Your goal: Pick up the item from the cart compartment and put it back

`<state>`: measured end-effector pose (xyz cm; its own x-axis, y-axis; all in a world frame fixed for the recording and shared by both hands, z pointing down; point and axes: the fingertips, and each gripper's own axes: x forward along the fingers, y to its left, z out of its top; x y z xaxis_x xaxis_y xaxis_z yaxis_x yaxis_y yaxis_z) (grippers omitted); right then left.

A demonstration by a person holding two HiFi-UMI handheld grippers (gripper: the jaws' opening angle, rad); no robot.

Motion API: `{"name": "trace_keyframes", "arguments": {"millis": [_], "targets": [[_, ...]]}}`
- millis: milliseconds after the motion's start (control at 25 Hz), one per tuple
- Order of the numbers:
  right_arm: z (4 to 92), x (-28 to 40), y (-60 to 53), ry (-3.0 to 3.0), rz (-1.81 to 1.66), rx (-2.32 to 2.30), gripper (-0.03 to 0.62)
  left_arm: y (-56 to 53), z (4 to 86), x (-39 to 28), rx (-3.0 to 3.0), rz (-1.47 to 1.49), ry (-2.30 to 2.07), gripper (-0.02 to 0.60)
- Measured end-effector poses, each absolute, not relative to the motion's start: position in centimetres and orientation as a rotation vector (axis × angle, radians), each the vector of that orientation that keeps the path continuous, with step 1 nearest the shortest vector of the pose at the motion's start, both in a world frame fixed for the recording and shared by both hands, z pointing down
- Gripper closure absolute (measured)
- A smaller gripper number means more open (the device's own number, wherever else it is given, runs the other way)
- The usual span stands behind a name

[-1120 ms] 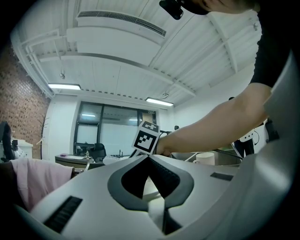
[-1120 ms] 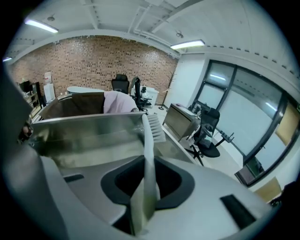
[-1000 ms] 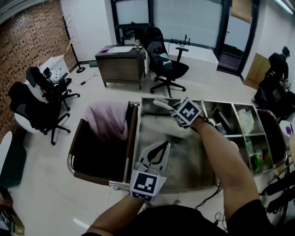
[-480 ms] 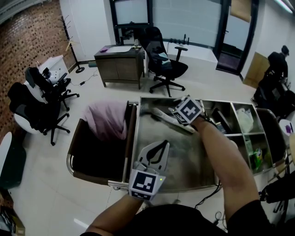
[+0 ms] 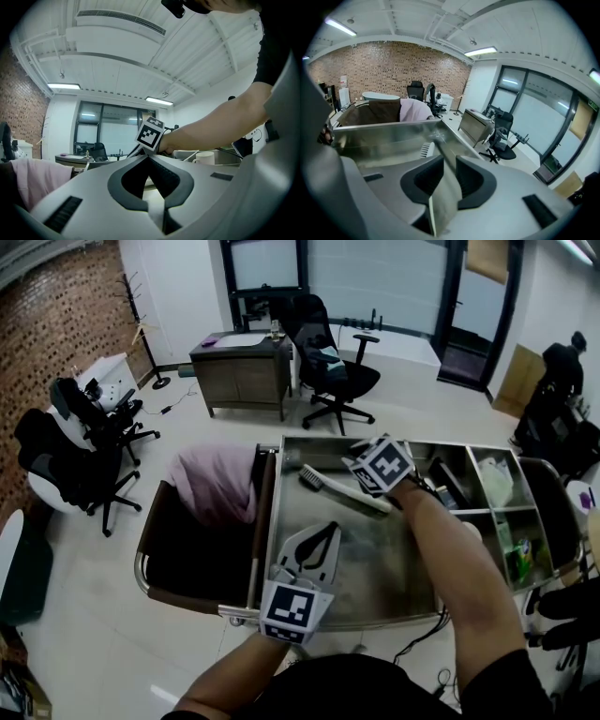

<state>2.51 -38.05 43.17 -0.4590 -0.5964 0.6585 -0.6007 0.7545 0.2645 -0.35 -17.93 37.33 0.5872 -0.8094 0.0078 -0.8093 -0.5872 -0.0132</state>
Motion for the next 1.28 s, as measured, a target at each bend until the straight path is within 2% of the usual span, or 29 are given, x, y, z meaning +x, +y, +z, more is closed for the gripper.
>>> {"name": "trace_keyframes", "arguments": {"millis": [160,200,560,920,1280], "targets": [[43.1,2.6,-37.7,-2.18,0.017,0.897,0.543,-17.9,37.4,-0.4,-2.789,-0.024,1.418,0.581],[43.0,2.7,-37.6,-2.18,0.017,0.9,0.58,-18.0,37.4,-0.4,-2.786,-0.024,1.415,0.581],[41.3,2.6,-36.2,-2.266,0.088,0.975,0.582,-17.9,37.4,-0.4,-2.806,-0.015,1.422,0.581],[34.4,1.9,-29.4,-2.689,0.244,1.072,0.582,-17.8,37.4,-0.2,-2.803,-0.023,1.406,0.581],[29.5,4.6,-21.5,-2.914,0.151,1.217,0.582,-18.0,37.6,-0.1,-2.802,-0.044,1.397,0.581]]}}
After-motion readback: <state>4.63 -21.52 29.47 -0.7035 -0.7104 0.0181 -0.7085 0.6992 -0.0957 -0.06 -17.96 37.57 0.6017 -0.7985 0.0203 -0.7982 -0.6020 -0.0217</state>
